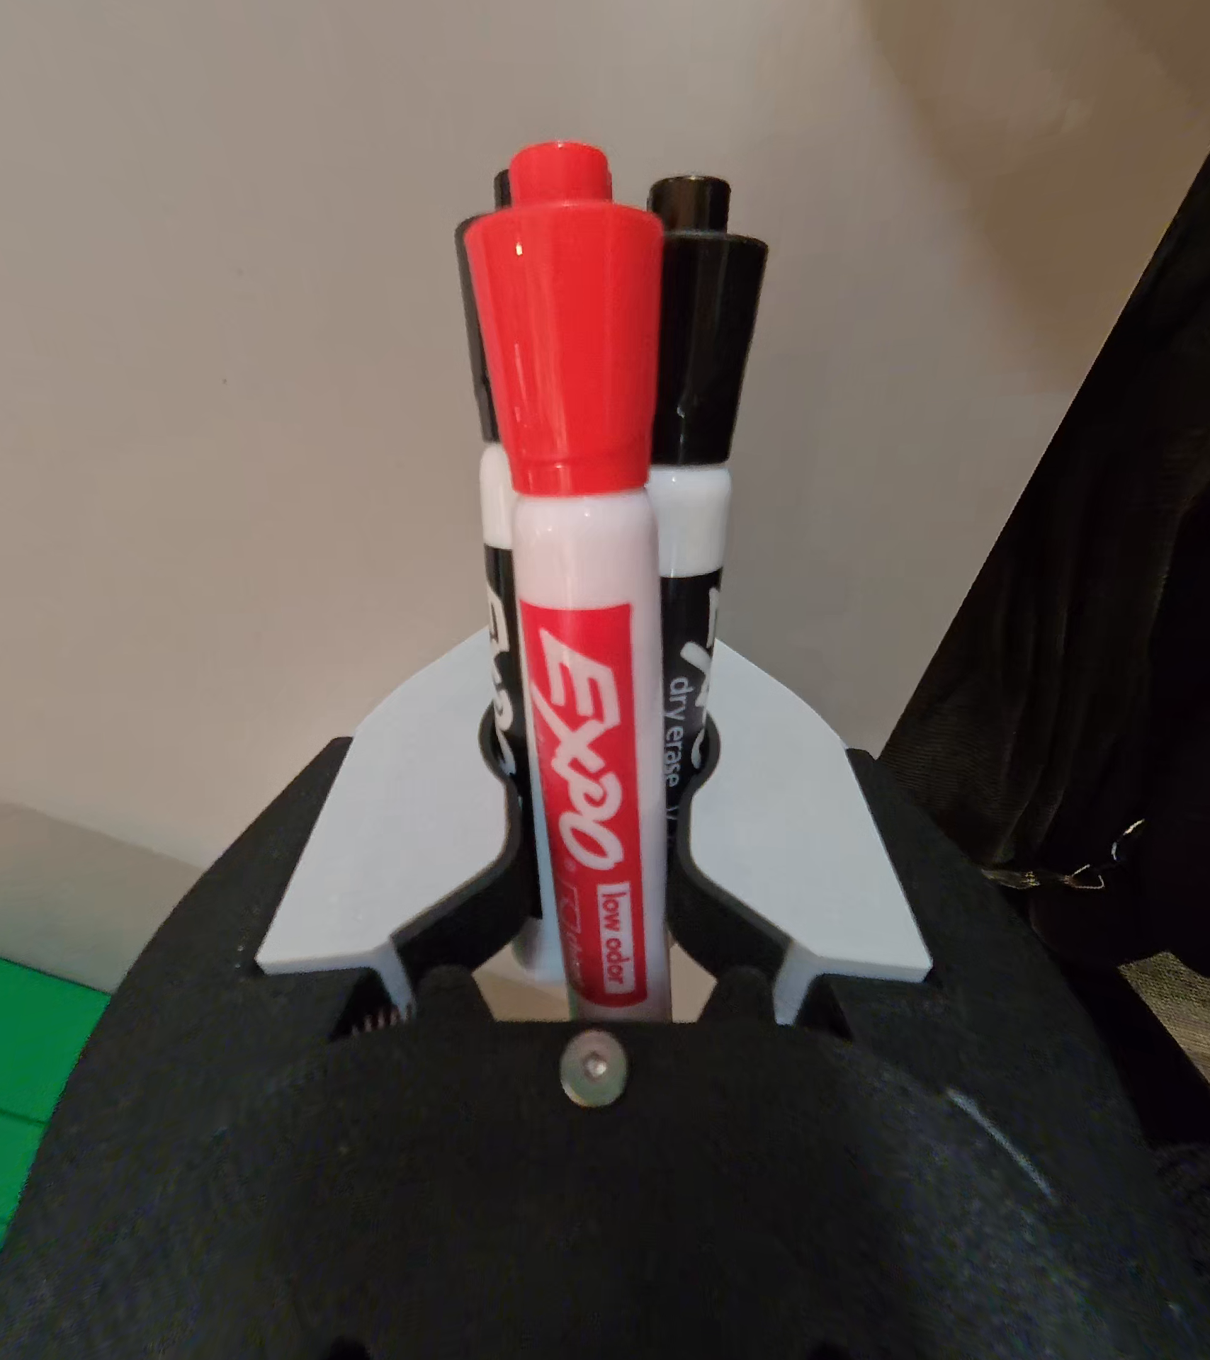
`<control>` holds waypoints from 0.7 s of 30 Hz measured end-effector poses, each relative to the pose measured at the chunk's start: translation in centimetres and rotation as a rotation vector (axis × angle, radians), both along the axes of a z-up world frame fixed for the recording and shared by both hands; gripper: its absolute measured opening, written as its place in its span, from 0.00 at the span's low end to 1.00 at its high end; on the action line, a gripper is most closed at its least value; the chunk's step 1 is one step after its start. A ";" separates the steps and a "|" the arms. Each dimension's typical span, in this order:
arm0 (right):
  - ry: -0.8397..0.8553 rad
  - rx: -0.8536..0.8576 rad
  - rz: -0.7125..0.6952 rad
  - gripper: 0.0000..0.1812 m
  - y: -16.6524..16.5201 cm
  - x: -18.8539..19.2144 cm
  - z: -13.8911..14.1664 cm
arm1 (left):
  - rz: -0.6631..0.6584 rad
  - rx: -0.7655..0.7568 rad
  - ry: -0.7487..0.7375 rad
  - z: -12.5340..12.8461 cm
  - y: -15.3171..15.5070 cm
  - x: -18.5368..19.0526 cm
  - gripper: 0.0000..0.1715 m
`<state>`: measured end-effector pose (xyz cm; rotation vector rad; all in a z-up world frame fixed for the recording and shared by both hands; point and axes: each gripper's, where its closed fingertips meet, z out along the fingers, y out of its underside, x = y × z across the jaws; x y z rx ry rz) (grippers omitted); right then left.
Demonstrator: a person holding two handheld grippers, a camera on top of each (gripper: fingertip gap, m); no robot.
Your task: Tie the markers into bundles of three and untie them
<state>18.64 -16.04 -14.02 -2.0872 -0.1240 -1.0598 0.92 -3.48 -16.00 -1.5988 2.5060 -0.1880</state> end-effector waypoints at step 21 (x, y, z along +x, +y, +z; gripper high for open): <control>0.389 0.109 0.101 0.17 -0.3 -2.4 1.0 | 0.011 -0.002 0.010 -0.3 0.4 -0.2 0.25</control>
